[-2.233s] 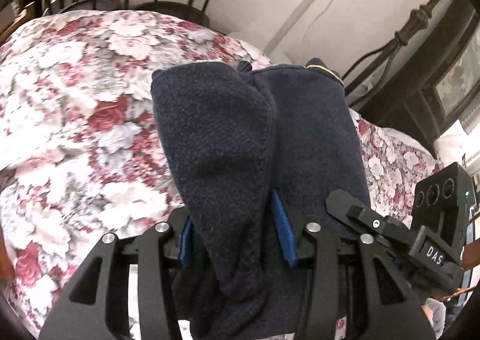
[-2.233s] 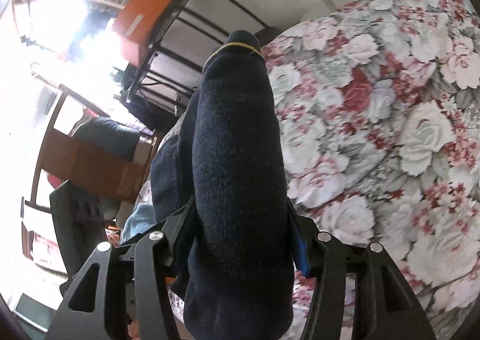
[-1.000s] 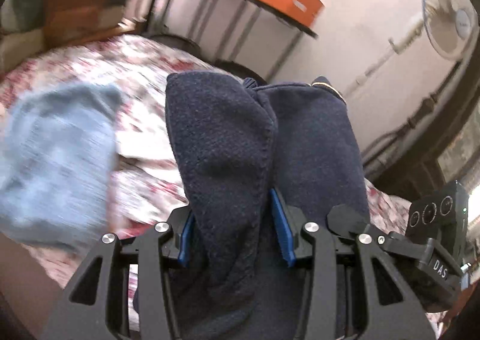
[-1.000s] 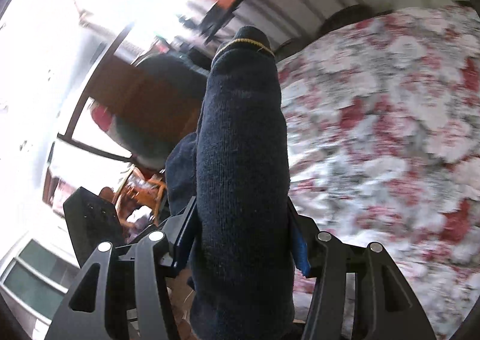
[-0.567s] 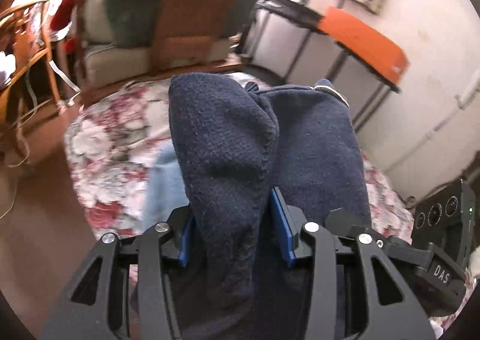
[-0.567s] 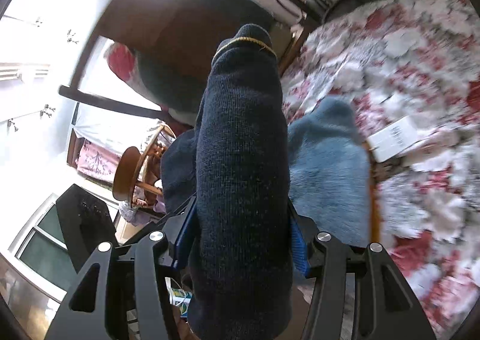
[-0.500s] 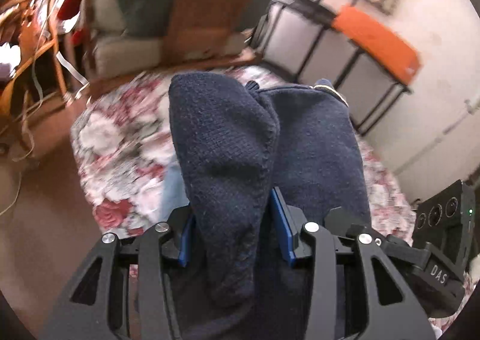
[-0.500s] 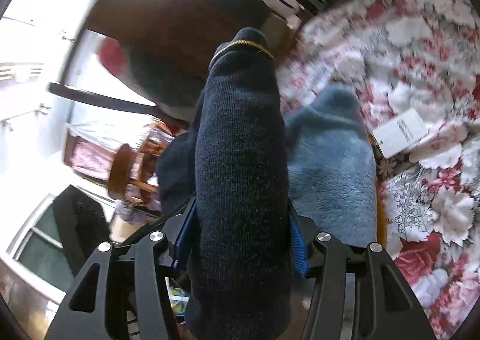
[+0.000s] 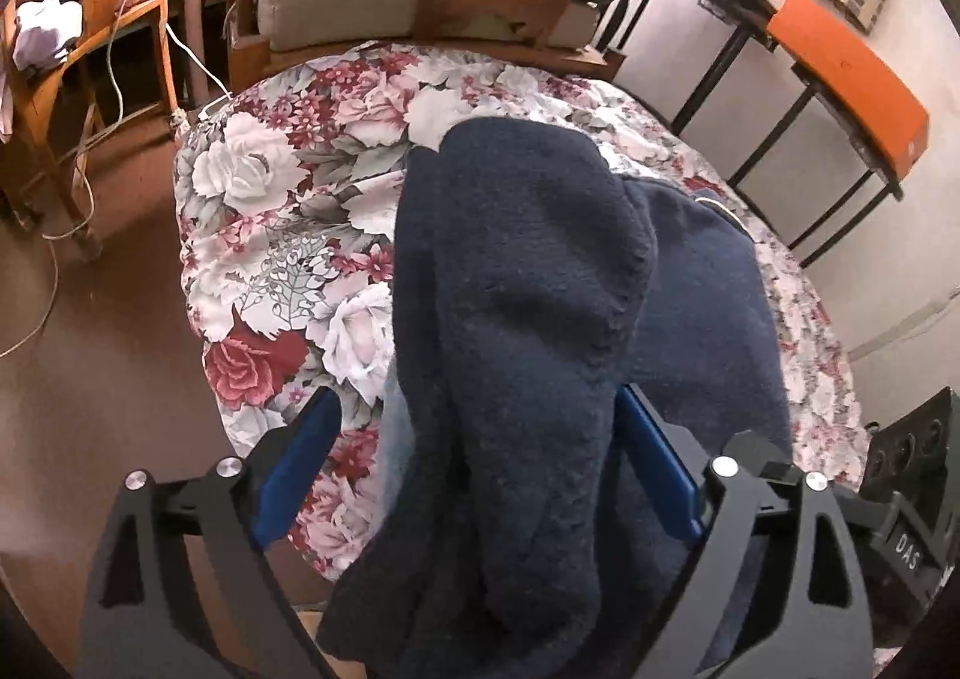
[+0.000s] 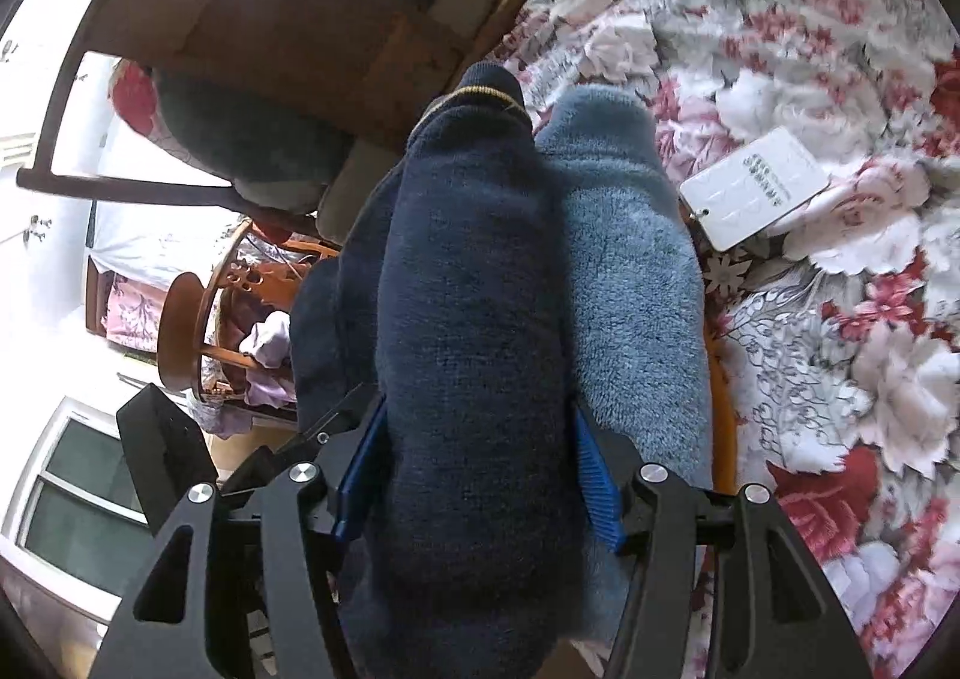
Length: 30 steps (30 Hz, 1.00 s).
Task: Fold small clothes
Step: 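Lower the cardigan onto the towel and open both grippers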
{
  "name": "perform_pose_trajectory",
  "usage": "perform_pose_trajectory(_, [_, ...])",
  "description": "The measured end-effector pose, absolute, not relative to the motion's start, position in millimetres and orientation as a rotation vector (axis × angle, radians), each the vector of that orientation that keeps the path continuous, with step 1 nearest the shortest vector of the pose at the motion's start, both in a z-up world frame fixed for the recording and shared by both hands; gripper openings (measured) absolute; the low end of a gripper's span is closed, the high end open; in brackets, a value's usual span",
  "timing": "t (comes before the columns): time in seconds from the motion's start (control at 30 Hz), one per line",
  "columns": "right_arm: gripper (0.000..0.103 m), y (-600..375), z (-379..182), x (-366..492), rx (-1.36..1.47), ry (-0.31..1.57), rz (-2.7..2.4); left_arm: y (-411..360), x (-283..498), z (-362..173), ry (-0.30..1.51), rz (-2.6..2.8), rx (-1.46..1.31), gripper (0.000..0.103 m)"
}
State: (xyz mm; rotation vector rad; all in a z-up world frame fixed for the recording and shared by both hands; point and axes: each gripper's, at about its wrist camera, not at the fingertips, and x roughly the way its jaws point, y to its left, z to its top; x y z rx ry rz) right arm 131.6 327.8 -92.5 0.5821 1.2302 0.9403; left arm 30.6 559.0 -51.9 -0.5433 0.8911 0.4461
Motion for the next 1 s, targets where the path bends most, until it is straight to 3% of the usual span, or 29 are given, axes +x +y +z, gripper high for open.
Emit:
perform_pose_trajectory(0.2, [0.06, 307.9, -43.3, 106.8, 0.411, 1.077, 0.926, 540.7, 4.4, -26.4, 0.892, 0.536, -0.424, 0.089])
perform_pose_trajectory(0.33, [0.065, 309.2, -36.4, 81.8, 0.198, 1.04, 0.86, 535.4, -21.7, -19.0, 0.882, 0.592, -0.397, 0.095])
perform_pose_trajectory(0.37, [0.067, 311.5, -44.2, 79.7, 0.137, 1.058, 0.838, 533.7, -22.7, -22.4, 0.898, 0.604, -0.38, 0.096])
perform_pose_trajectory(0.4, [0.077, 314.9, -54.6, 79.7, 0.104, 1.078, 0.837, 531.0, -21.6, -29.5, 0.929, 0.626, -0.349, 0.096])
perform_pose_trajectory(0.47, [0.082, 314.2, -66.4, 85.4, 0.134, 1.132, 0.835, 527.5, -19.8, -40.6, 0.976, 0.656, -0.303, 0.097])
perform_pose_trajectory(1.0, [0.089, 260.3, -47.5, 39.0, 0.166, 1.076, 0.714, 476.9, -63.8, -5.1, 0.878, 0.692, -0.208, 0.097])
